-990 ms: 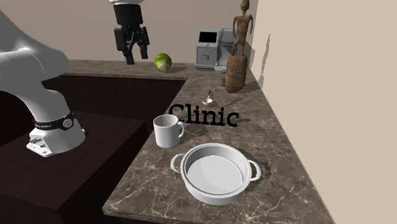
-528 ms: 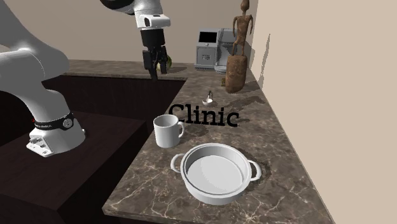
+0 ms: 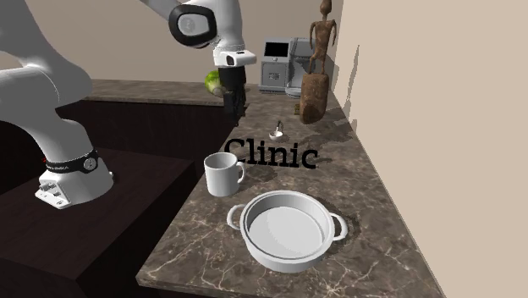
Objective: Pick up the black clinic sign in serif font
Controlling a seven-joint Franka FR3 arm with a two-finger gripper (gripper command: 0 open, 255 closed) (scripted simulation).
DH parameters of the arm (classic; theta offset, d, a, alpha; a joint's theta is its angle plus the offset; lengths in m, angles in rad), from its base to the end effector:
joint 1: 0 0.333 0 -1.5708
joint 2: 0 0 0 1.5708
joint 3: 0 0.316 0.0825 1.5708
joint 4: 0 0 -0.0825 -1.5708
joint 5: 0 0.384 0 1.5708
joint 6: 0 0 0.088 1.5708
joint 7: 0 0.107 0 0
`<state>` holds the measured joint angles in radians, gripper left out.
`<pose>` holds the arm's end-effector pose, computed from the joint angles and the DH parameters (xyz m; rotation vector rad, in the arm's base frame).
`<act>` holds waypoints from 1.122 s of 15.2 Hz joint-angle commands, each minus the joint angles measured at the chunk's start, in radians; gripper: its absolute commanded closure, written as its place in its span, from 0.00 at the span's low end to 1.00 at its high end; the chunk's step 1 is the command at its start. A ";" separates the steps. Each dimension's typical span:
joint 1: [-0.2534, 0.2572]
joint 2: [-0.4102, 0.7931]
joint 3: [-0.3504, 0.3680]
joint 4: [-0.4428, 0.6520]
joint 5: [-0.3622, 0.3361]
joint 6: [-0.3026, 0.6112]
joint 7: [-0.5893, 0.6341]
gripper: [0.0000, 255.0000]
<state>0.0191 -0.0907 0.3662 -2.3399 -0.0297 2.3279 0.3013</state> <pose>0.4639 0.1884 0.3757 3.1073 0.1608 0.1348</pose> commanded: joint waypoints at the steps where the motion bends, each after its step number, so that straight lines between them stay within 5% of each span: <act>1: 0.002 0.092 0.017 0.045 -0.057 0.044 0.050 0.00; 10: 0.094 0.458 -0.014 0.292 -0.310 0.134 0.241 0.00; 17: 0.116 0.527 -0.045 0.289 -0.359 0.202 0.279 0.00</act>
<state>0.1318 0.4261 0.3254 -2.0532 -0.3813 2.5222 0.5751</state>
